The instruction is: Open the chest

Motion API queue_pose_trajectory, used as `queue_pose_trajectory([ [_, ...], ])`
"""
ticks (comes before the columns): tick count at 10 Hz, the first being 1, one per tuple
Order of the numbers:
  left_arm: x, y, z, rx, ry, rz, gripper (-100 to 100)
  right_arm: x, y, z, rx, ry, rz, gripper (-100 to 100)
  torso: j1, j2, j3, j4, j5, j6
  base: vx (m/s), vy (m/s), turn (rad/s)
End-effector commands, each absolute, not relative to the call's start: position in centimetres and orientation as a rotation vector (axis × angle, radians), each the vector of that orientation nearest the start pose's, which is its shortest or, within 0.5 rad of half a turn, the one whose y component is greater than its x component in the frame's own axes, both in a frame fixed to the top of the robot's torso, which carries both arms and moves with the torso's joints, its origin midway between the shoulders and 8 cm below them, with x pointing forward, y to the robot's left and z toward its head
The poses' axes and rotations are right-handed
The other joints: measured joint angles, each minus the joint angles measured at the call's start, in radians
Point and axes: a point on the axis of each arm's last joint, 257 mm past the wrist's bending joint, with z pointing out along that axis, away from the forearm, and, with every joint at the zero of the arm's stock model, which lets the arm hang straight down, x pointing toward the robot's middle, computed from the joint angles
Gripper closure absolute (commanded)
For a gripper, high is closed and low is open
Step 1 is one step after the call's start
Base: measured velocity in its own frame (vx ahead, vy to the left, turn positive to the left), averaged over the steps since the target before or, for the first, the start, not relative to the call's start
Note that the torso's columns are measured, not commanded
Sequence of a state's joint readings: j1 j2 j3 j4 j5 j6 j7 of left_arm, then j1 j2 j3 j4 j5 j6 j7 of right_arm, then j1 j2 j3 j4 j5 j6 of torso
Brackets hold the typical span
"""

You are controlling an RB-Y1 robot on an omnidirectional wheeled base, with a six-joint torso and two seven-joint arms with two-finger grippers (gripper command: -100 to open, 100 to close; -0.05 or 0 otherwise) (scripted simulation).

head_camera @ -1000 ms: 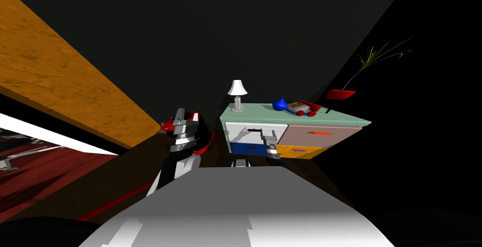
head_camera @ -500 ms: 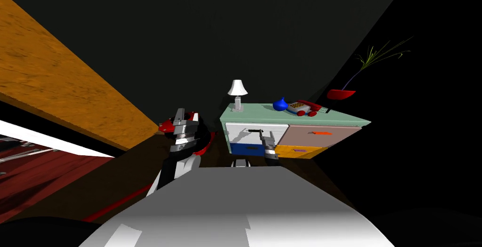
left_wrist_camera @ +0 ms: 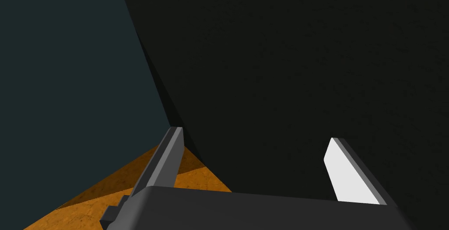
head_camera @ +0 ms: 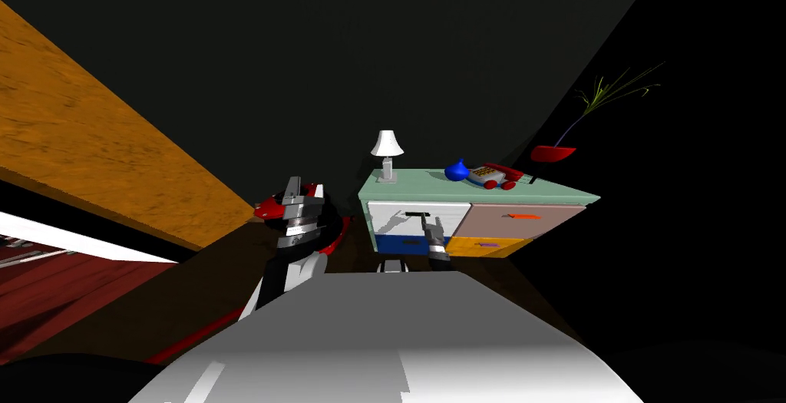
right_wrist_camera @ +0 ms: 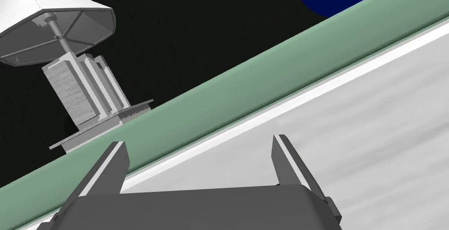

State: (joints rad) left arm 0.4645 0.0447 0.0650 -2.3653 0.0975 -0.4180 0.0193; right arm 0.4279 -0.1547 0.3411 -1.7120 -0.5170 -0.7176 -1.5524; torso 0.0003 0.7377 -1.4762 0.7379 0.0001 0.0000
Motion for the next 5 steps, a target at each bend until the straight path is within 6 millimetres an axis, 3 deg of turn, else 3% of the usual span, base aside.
queue_pose_trajectory([
  [1,33.7,29.9,6.0,-0.652,0.559,-1.346,0,38.8,-21.6,-21.4,-1.556,0.551,-2.213,-100,-0.001,0.001,0.000,0.000,0.000,0.000,0.021,0.025,-0.056],
  [5,33.7,29.9,6.0,-0.652,0.559,-1.346,0,39.0,-20.9,-22.5,-1.503,0.637,-2.097,-100,-0.001,0.000,0.000,0.000,0.000,0.000,0.019,0.019,-0.028],
])
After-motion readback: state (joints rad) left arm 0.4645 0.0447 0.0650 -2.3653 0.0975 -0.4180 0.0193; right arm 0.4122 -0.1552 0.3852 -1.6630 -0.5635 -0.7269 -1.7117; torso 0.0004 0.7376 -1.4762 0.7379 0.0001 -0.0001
